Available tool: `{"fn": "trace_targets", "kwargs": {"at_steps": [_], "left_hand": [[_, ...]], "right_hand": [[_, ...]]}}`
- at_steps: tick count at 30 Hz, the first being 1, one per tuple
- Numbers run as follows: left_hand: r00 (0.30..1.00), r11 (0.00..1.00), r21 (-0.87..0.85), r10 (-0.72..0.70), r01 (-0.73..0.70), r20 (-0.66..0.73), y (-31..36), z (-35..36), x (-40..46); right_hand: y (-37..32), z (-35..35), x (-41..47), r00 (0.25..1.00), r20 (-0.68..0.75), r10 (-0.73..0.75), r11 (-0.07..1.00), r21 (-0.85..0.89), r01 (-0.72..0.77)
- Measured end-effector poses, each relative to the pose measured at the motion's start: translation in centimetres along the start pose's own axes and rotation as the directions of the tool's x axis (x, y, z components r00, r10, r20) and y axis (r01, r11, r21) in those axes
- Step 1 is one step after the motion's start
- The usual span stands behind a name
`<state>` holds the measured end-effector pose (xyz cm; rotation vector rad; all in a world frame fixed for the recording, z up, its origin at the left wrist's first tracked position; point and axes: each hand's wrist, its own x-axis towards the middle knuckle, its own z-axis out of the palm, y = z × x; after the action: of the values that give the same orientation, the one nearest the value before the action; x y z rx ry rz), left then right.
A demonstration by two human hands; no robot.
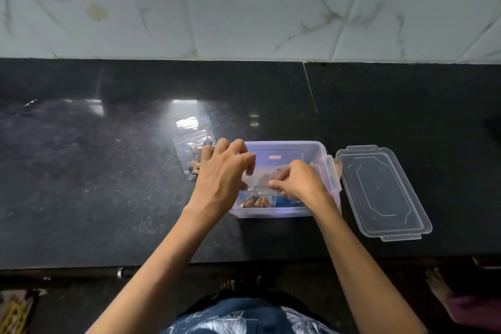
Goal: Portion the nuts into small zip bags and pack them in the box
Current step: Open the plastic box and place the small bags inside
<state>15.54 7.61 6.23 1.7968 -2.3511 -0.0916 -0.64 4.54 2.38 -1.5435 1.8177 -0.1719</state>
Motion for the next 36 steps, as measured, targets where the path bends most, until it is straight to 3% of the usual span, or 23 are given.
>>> {"fn": "trace_targets", "kwargs": {"at_steps": [5, 15, 20, 25, 29, 33, 36], "left_hand": [[0.973, 0.989, 0.14, -0.078, 0.048, 0.217, 0.5, 0.3, -0.2], [0.955, 0.97, 0.239, -0.114, 0.047, 0.274, 1.4, 1.1, 0.6], [0.974, 0.995, 0.055, -0.092, 0.083, 0.206, -0.1, -0.1, -0.1], [0.979, 0.965, -0.174, -0.204, 0.197, -0.022, -2.6, -3.1, -1.2], [0.856, 0.765, -0.481, -0.515, 0.429, -0.055, -6.1, -3.6, -1.4], [0.775, 0.677, -0.499, -0.632, 0.541, -0.017, -9.2, -2.2, -0.9], [0.731, 0.613, -0.511, -0.681, 0.603, 0.047, -10.6, -0.7, -0.4]], "right_hand": [[-0.3, 0.3, 0.3, 0.999, 0.048, 0.022, 0.999, -0.041, -0.02], [-0.5, 1.1, 0.5, 0.994, 0.077, 0.073, 0.997, -0.044, -0.07], [-2.0, -0.9, -0.8, 0.999, 0.03, -0.019, 0.999, -0.039, 0.02], [-5.6, -2.8, -2.0, 0.988, -0.009, -0.155, 0.988, 0.025, 0.155], [-9.2, -3.4, -1.5, 0.959, -0.014, -0.284, 0.953, 0.103, 0.284], [-12.9, -2.1, 0.5, 0.923, -0.017, -0.383, 0.92, 0.077, 0.383], [-14.8, 0.1, 3.4, 0.932, 0.038, -0.362, 0.931, -0.033, 0.363]]}}
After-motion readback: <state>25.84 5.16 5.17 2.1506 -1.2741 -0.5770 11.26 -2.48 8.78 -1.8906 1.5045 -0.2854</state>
